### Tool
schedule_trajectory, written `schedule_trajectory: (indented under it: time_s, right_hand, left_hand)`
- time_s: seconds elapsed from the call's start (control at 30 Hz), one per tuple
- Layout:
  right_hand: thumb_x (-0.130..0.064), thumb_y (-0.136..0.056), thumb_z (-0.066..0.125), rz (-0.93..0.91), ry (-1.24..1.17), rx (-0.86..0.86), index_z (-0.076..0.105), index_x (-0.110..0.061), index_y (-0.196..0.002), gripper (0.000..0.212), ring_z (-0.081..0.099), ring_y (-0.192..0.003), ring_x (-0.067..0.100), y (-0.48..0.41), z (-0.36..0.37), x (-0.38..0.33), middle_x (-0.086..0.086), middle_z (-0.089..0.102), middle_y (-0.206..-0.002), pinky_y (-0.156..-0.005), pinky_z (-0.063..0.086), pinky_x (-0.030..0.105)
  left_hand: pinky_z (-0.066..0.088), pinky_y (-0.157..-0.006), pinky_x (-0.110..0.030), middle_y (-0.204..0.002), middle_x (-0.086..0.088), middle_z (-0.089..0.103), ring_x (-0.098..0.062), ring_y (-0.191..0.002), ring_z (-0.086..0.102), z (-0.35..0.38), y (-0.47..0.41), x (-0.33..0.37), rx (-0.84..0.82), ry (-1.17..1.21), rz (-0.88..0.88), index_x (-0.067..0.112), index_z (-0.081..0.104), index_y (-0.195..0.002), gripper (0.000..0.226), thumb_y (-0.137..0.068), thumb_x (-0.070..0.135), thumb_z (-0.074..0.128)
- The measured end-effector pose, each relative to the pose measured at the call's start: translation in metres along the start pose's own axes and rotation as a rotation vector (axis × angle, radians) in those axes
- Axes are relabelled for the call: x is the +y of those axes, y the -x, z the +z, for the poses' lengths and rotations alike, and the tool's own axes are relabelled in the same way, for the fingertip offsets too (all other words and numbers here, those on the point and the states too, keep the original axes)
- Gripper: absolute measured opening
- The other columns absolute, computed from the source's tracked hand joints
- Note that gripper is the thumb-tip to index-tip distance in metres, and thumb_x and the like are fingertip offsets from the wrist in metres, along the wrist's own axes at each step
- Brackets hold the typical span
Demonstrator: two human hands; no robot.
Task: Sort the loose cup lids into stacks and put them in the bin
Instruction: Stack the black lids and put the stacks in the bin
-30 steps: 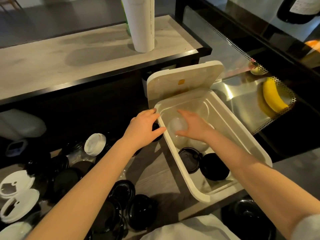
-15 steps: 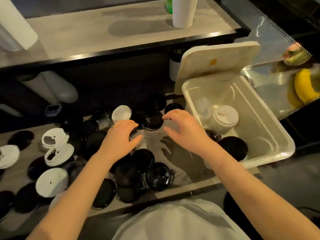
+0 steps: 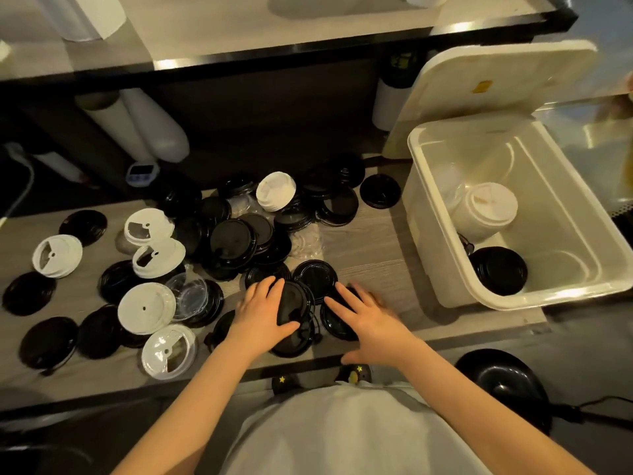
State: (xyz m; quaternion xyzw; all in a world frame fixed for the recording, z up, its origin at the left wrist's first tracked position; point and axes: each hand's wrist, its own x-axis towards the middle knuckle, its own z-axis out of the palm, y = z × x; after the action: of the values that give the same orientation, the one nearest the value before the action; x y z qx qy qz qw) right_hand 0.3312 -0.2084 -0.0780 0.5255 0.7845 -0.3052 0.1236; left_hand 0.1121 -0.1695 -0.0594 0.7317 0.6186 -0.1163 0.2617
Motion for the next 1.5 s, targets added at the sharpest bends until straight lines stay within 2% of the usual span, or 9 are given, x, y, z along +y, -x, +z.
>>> schedule_trajectory:
  time_s: [0.13, 0.27, 0.47, 0.63, 0.73, 0.93, 1.2, 1.37, 1.5]
  right_hand:
    - [-0.03, -0.089, 0.059, 0.093, -0.013, 0.083, 0.011, -0.027, -0.15, 0.078, -0.007, -0.146, 0.017, 0.001, 0.008, 0.002, -0.007, -0.006, -0.159, -0.113, 0.028, 0.038]
    - [-0.019, -0.089, 0.053, 0.185, -0.112, 0.277, 0.043, -0.023, -0.138, 0.05, 0.046, -0.125, 0.019, 0.005, 0.001, 0.007, 0.0, 0.048, -0.139, -0.091, 0.045, 0.03]
    - [-0.01, -0.086, 0.064, 0.341, -0.971, 0.632, 0.059, -0.022, -0.09, 0.014, 0.06, -0.076, 0.014, 0.007, -0.033, -0.013, 0.0, 0.062, -0.08, -0.063, 0.045, 0.018]
    - [-0.027, -0.094, 0.055, 0.189, -1.507, 0.405, 0.064, -0.027, -0.099, 0.011, 0.066, -0.093, 0.016, 0.001, -0.069, -0.044, 0.003, 0.069, -0.1, -0.075, 0.057, 0.033]
    - [-0.045, -0.098, 0.038, 0.195, -1.646, 0.251, 0.059, -0.023, -0.118, 0.036, 0.063, -0.105, 0.016, -0.003, -0.075, -0.051, 0.002, 0.067, -0.113, -0.08, 0.053, 0.032]
    - [-0.033, -0.078, 0.066, 0.033, -1.365, 0.371, 0.054, -0.018, -0.116, 0.043, 0.064, -0.102, 0.018, -0.003, -0.075, -0.056, 0.007, 0.065, -0.111, -0.088, 0.054, 0.034]
    - [-0.016, -0.095, 0.049, -0.019, -1.445, 0.231, 0.056, -0.015, -0.119, 0.025, 0.063, -0.107, 0.023, -0.008, -0.087, -0.063, 0.011, 0.066, -0.116, -0.092, 0.05, 0.038]
    - [-0.023, -0.093, 0.056, -0.014, -1.12, 0.326, 0.059, -0.015, -0.114, 0.023, 0.063, -0.101, 0.018, -0.022, -0.079, -0.07, 0.006, 0.067, -0.106, -0.088, 0.052, 0.029]
    - [-0.024, -0.092, 0.057, 0.03, -0.767, 0.393, 0.053, -0.018, -0.128, 0.036, 0.058, -0.102, 0.012, -0.03, -0.065, -0.064, -0.005, 0.061, -0.106, -0.087, 0.049, 0.024]
  left_hand:
    - [0.02, -0.115, -0.042, -0.155, 0.001, 0.012, -0.022, -0.143, 0.011, 0.005, -0.002, -0.001, 0.024, 0.019, -0.001, 0.02, 0.004, -0.151, 0.091, -0.084, 0.048, 0.06]
    - [0.022, -0.115, -0.04, -0.151, -0.001, 0.017, -0.021, -0.14, 0.015, 0.004, -0.003, -0.002, 0.064, 0.053, -0.001, 0.017, 0.01, -0.15, 0.093, -0.08, 0.049, 0.063]
    - [0.034, -0.108, -0.035, -0.142, 0.002, 0.024, -0.019, -0.132, 0.029, -0.016, 0.013, 0.006, 0.293, 0.292, 0.125, 0.017, 0.028, -0.141, 0.086, -0.072, 0.043, 0.073]
    - [0.02, -0.096, -0.002, -0.14, 0.009, 0.031, 0.002, -0.121, 0.03, -0.037, 0.02, 0.027, 0.383, 0.492, 0.259, 0.019, 0.031, -0.139, 0.083, -0.071, 0.032, 0.077]
    - [0.025, -0.094, -0.003, -0.137, 0.01, 0.034, 0.003, -0.119, 0.032, -0.04, 0.022, 0.029, 0.375, 0.568, 0.264, 0.021, 0.031, -0.14, 0.084, -0.071, 0.031, 0.078]
    - [0.027, -0.1, -0.016, -0.136, 0.012, 0.032, 0.0, -0.121, 0.032, -0.043, 0.025, 0.026, 0.368, 0.536, 0.285, 0.023, 0.031, -0.142, 0.087, -0.07, 0.037, 0.078]
    - [0.032, -0.101, -0.023, -0.138, 0.006, 0.037, -0.009, -0.131, 0.035, -0.054, 0.028, 0.002, 0.18, 0.896, 0.123, 0.018, 0.035, -0.14, 0.048, -0.095, 0.026, 0.049]
    - [0.047, -0.074, -0.012, -0.106, 0.002, 0.061, 0.005, -0.088, 0.059, -0.053, 0.035, -0.009, 0.21, 1.083, 0.028, 0.019, 0.055, -0.106, 0.015, -0.091, 0.016, 0.056]
    - [0.048, -0.083, -0.046, -0.095, -0.021, 0.059, -0.023, -0.086, 0.057, -0.046, 0.036, -0.031, 0.31, 1.104, -0.058, 0.006, 0.052, -0.091, 0.014, -0.087, 0.015, 0.061]
